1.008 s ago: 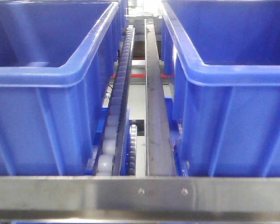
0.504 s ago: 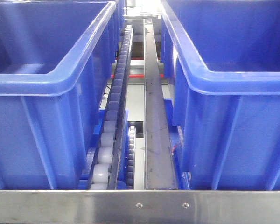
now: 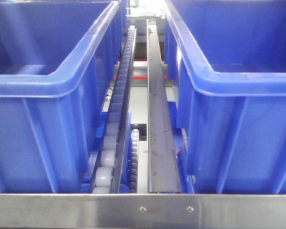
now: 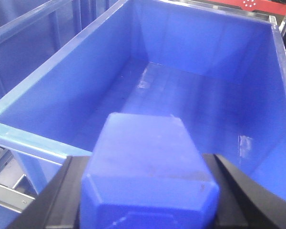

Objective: Pick and sort blue part to right shelf

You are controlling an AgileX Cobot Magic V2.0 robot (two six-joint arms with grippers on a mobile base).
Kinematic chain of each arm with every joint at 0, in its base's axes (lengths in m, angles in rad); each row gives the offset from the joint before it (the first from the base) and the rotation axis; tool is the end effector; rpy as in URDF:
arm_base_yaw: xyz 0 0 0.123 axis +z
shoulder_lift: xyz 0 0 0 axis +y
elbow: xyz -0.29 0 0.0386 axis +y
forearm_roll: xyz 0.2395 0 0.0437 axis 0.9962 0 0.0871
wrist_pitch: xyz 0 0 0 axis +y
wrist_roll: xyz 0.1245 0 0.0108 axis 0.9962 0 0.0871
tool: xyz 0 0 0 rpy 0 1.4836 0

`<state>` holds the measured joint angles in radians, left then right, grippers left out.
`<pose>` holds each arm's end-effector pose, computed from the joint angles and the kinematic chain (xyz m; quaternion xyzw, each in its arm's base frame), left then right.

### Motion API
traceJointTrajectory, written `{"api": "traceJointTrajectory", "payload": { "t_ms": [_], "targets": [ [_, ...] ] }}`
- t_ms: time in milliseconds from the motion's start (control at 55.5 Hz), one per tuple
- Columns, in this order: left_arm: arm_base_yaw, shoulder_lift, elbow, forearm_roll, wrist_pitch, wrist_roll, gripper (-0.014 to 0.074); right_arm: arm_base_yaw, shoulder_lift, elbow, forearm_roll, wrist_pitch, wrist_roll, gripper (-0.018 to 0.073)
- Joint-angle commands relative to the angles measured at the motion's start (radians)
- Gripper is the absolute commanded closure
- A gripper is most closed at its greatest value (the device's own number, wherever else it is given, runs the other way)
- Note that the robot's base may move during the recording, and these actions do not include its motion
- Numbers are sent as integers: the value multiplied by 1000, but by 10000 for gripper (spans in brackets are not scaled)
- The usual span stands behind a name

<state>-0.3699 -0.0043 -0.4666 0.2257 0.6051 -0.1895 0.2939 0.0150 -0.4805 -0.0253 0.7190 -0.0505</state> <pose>0.0312 0.0050 0.3035 0.0875 0.7140 -0.0834 0.6897 0.0276 0.0062 0.2918 -0.1327 0.7517 0.0660 0.6426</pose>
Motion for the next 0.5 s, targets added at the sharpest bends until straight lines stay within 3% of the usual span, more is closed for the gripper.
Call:
{"api": "traceJointTrajectory", "payload": {
  "t_ms": [0,324,486],
  "targets": [
    [-6,-8,-26,7,-94,-7,335,-6,23,-28,-5,-89,2,363],
    [-6,13,-40,-15,-132,-7,335,-6,23,-28,-5,-89,2,363],
    [-6,201,-154,-24,-72,-7,335,-6,23,-28,-5,-89,2,363]
  ]
}}
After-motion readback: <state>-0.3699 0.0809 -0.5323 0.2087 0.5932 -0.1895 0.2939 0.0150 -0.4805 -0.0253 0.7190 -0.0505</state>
